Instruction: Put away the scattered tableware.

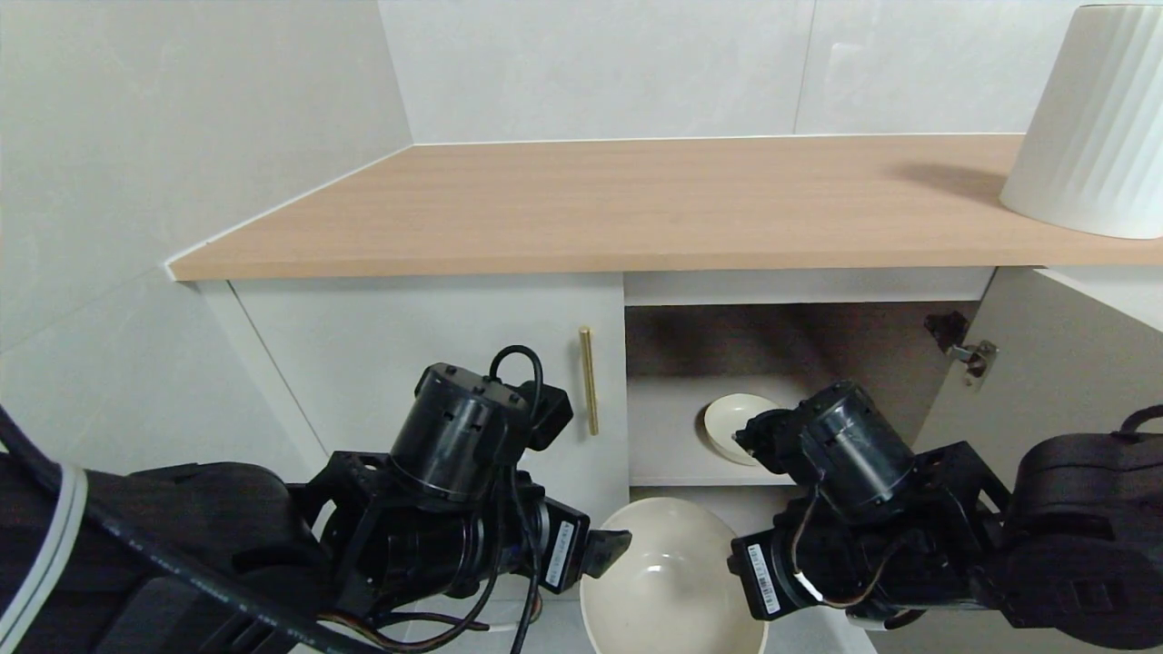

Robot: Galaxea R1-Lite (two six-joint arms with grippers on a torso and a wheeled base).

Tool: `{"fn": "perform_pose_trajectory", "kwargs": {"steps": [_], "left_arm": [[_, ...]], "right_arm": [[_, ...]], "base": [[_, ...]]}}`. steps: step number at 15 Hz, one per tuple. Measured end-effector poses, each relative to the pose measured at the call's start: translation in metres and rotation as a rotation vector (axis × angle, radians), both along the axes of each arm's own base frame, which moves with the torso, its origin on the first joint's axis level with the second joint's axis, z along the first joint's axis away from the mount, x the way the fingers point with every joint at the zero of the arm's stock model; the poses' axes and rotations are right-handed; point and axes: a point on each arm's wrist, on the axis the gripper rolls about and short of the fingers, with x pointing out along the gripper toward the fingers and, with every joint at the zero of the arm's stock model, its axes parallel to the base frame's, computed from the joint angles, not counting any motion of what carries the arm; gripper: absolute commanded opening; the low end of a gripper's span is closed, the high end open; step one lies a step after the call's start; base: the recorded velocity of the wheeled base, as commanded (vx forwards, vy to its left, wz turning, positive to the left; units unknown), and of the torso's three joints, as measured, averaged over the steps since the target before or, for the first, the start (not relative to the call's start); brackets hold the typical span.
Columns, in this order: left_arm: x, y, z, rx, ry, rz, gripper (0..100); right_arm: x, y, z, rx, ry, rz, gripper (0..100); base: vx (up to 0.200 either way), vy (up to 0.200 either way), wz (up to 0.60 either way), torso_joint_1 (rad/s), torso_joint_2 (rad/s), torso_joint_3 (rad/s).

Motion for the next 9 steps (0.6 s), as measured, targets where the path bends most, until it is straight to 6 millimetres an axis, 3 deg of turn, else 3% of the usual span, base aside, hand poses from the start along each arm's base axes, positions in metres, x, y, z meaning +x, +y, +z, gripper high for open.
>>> {"fn": "perform_pose_trajectory", "kwargs": {"steps": [5,9], "left_arm": [[0.002,0.0,0.004,-0.033,-0.034,0.012,100],[0.002,0.001,0.005,-0.044,-0.031,0.022,100]], "right_arm": [[0.009,0.001,-0.008,-0.022,-0.008,-0.045,0],[0.047,-0.011,-0.014,0.056,-0.104,-0.284,0]], "base": [[0.0,0.0,0.0,0.0,0.0,0.0],[0.0,0.0,0.0,0.0,0.0,0.0]]}}
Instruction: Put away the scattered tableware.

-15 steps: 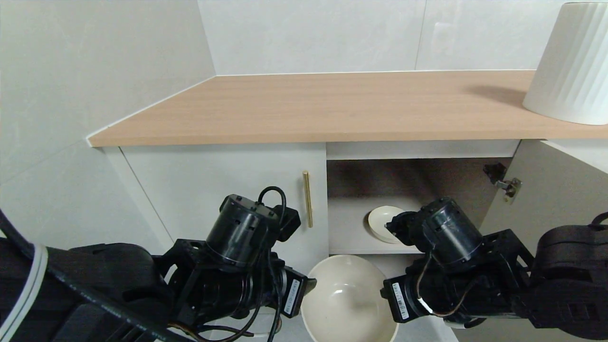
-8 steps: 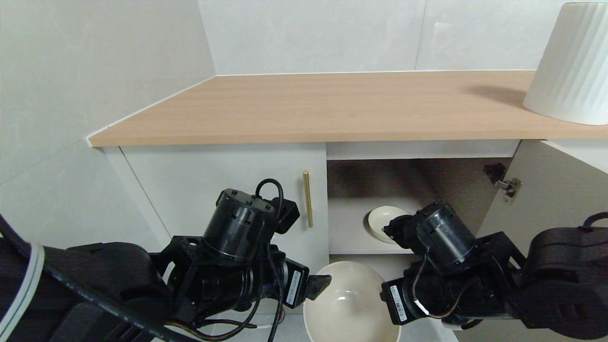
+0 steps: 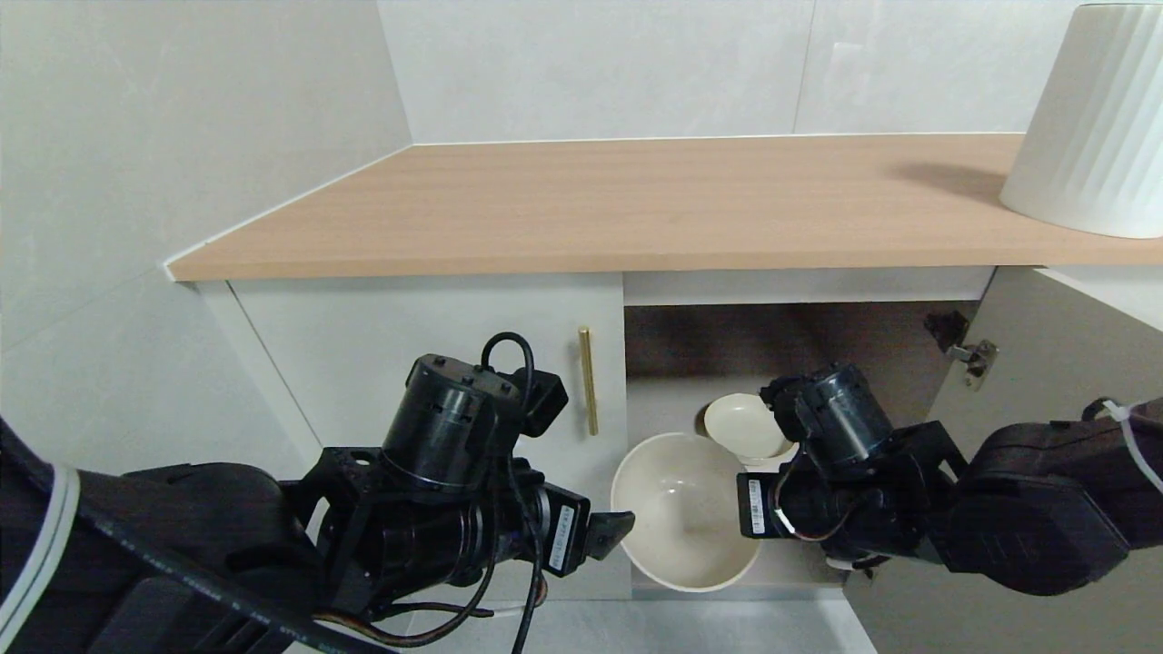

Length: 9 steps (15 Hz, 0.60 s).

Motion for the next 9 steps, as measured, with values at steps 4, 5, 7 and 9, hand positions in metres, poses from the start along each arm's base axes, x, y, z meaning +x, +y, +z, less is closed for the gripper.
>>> {"fn": "perform_pose_trajectory", "kwargs": {"steps": [4,5,7,9], "left_arm": [[0.0,0.001,0.001,-0.004,-0.003,0.0,100],[-0.001,0.001,0.002,-0.004,-0.004,0.0,100],[-0.001,0.001,0.003,-0.007,-0.006,0.001,100],[-0.001,0.001,0.003,-0.006,-0.006,0.001,100]], "right_arm": [[0.042,-0.019,-0.008,0.065,-0.075,-0.207,0],[0.051,-0.023,-0.01,0.085,-0.076,-0.25,0],[0.075,-0.035,-0.014,0.134,-0.079,-0.345,0],[0.095,-0.045,-0.021,0.163,-0.075,-0.415,0]], "base": [[0.0,0.0,0.0,0.0,0.0,0.0],[0.0,0.0,0.0,0.0,0.0,0.0],[0.0,0.0,0.0,0.0,0.0,0.0],[0.0,0.0,0.0,0.0,0.0,0.0]]}}
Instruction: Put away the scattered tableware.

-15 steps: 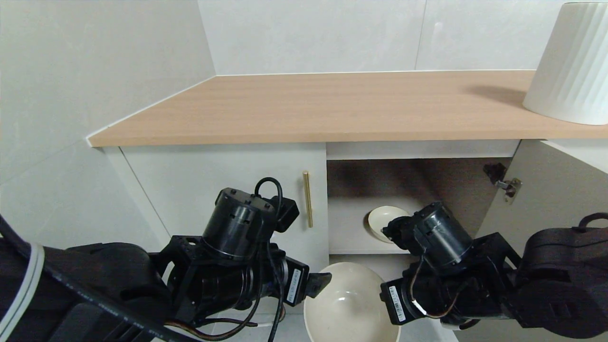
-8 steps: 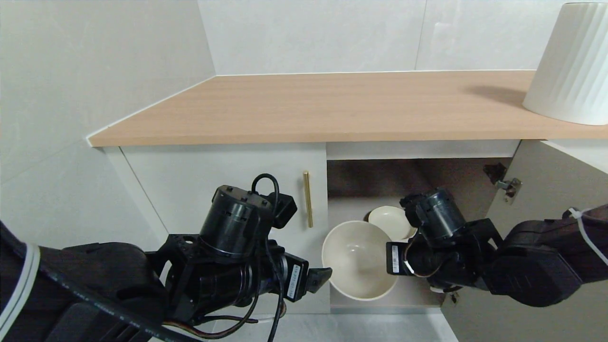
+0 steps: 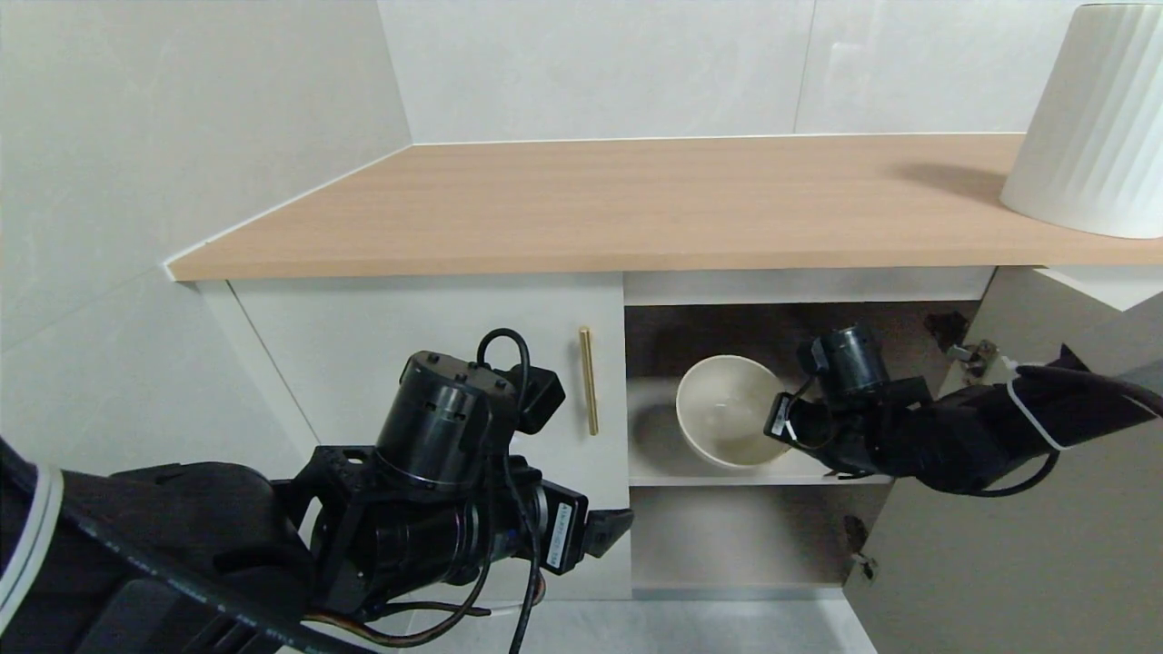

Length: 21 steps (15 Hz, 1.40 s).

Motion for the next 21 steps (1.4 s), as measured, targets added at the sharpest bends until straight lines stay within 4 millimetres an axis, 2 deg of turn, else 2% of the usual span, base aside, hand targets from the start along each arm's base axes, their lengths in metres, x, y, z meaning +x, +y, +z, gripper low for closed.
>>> {"fn": "perform_pose_trajectory", "kwargs": {"steps": [4,9,13,21], "left_arm": [[0.0,0.0,0.0,-0.001,-0.001,0.0,100],[0.0,0.0,-0.001,0.003,0.004,0.0,100],[0.0,0.0,-0.002,0.005,0.006,0.001,100],[0.0,0.0,-0.002,0.005,0.007,0.0,100]], "right_arm": [[0.036,-0.014,-0.015,0.014,-0.003,-0.072,0],[0.06,-0.025,-0.031,0.013,0.001,-0.117,0],[0.071,-0.031,-0.042,0.008,0.009,-0.138,0],[0.076,-0.036,-0.053,-0.003,0.025,-0.16,0]], "base": [[0.0,0.0,0.0,0.0,0.0,0.0],[0.0,0.0,0.0,0.0,0.0,0.0],[0.0,0.0,0.0,0.0,0.0,0.0],[0.0,0.0,0.0,0.0,0.0,0.0]]}}
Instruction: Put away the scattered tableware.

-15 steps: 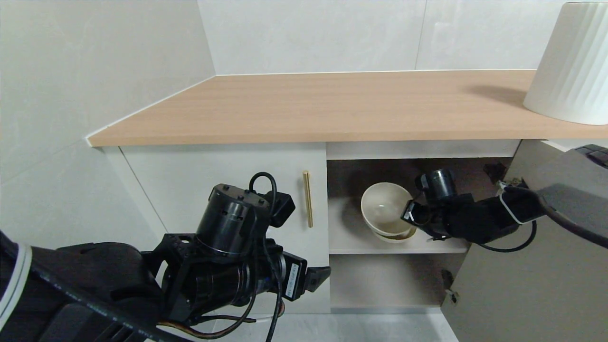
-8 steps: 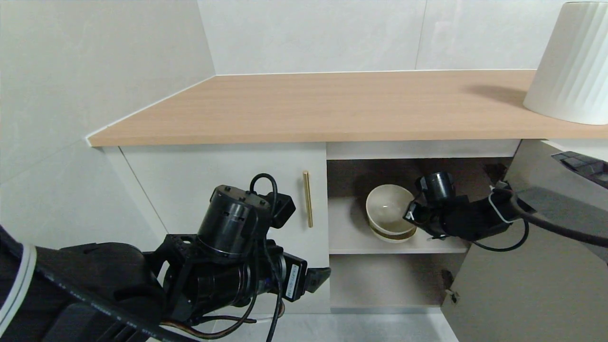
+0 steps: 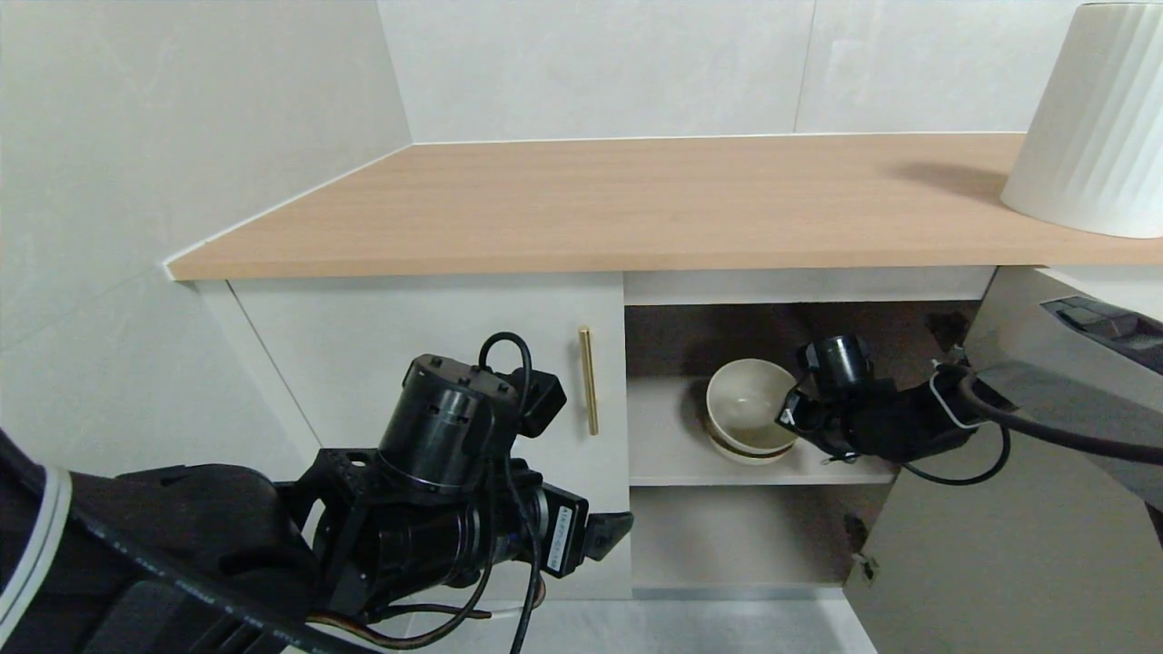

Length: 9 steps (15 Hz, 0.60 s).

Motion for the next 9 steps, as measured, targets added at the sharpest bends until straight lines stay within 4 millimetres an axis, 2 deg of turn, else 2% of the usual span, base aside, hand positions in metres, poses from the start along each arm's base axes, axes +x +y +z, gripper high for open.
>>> {"fn": "perform_pose_trajectory", "kwargs": {"steps": [3,4,9], "left_arm": [[-0.0001,-0.0001,-0.0002,0.001,0.001,-0.001,100],[0.0,0.0,-0.0003,0.001,0.001,0.0,100],[0.0001,-0.0001,-0.0003,0.0,0.001,0.0,100]], "right_arm": [[0.001,-0.0023,-0.0031,-0.003,0.006,-0.007,0],[0.0013,-0.003,-0.0037,-0.003,0.008,-0.009,100],[0.0004,-0.0018,-0.0047,-0.002,0.01,-0.006,100]], "base": [[0.0,0.0,0.0,0.0,0.0,0.0],[0.0,0.0,0.0,0.0,0.0,0.0],[0.0,0.0,0.0,0.0,0.0,0.0]]}}
